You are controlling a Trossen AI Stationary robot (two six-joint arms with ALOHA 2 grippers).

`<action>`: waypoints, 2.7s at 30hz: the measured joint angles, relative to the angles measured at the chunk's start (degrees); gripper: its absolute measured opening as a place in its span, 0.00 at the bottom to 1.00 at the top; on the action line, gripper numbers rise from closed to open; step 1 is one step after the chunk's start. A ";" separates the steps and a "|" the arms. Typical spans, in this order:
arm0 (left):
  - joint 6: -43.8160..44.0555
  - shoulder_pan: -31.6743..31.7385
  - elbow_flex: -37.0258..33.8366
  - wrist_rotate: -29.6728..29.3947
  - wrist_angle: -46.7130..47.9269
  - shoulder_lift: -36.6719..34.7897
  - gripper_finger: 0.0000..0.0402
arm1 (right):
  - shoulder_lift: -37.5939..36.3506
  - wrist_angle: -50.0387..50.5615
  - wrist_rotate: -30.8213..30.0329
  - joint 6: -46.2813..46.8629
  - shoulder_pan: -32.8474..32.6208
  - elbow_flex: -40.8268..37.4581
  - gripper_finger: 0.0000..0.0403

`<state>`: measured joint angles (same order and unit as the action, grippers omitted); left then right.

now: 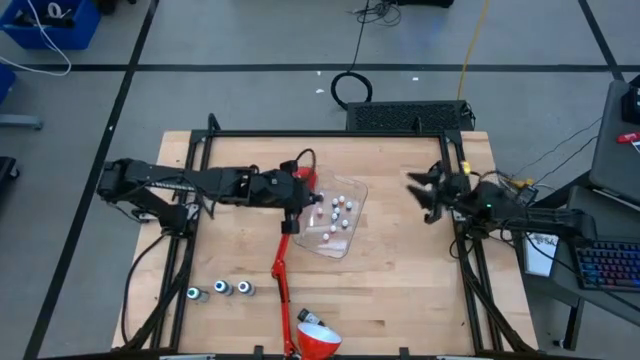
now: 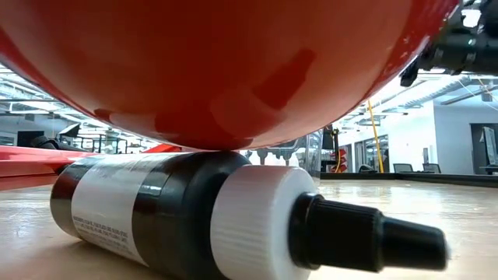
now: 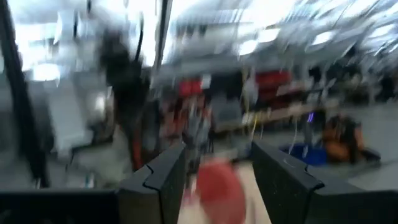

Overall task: Pick & Place food coloring
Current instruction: Put the small purple food coloring bottle into the transparent bin

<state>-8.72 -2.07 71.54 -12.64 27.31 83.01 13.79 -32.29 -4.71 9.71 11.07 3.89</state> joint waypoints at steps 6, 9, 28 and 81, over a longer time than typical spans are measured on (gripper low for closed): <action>-2.11 0.80 6.00 0.74 4.44 6.07 0.16 | 21.56 -0.03 0.62 -6.09 -2.21 8.66 0.42; -2.82 0.93 8.39 1.91 6.67 9.12 0.16 | 33.12 0.54 1.54 -11.23 -3.67 14.49 0.46; -3.29 0.99 10.43 2.27 8.28 11.86 0.16 | 70.37 -13.40 5.93 -19.64 -7.43 33.97 0.64; -3.65 0.82 2.16 -2.20 -1.05 3.50 0.28 | 67.06 -32.64 6.39 -23.85 -6.55 25.27 0.10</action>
<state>-12.37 -1.25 73.71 -14.84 26.26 86.51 80.85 -64.93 1.68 -14.14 4.52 29.17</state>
